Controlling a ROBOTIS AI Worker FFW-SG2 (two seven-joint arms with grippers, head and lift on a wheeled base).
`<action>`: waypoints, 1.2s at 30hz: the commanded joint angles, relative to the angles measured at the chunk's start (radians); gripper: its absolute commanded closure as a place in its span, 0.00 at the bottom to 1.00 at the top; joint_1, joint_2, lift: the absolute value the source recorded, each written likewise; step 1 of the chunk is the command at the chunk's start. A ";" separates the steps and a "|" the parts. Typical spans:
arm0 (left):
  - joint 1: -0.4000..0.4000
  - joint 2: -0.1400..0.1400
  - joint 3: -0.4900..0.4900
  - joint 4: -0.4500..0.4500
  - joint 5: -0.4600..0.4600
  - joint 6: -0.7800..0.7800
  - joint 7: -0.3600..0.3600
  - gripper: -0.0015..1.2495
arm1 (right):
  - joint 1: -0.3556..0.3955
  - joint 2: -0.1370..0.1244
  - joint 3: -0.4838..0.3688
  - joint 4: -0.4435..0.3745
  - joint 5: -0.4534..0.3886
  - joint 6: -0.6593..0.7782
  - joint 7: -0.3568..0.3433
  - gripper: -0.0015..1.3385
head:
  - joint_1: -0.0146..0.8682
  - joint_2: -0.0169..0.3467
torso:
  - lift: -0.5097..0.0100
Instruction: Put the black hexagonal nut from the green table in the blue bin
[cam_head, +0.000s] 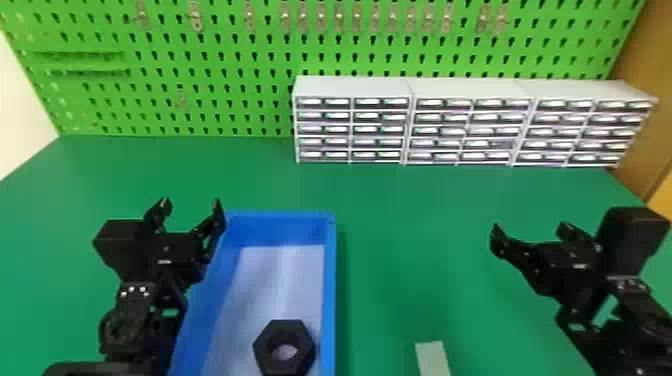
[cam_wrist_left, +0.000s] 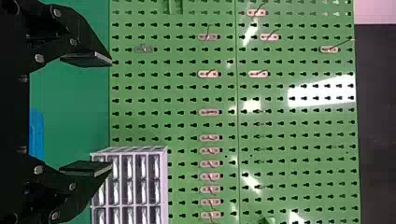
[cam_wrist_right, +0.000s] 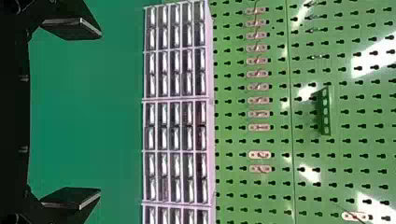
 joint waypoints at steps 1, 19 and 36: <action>0.000 0.000 0.001 0.000 0.000 -0.001 0.000 0.37 | -0.001 0.001 0.004 0.000 0.003 0.000 0.000 0.09 | 0.76 0.20 | 0.80; 0.003 0.000 -0.003 0.002 -0.008 -0.001 0.000 0.37 | 0.004 -0.003 0.016 0.000 0.006 0.000 0.000 0.09 | 0.76 0.20 | 0.80; 0.004 0.000 -0.011 0.000 -0.006 0.001 0.003 0.37 | 0.004 -0.003 0.018 0.000 -0.001 0.002 0.000 0.09 | 0.76 0.20 | 0.80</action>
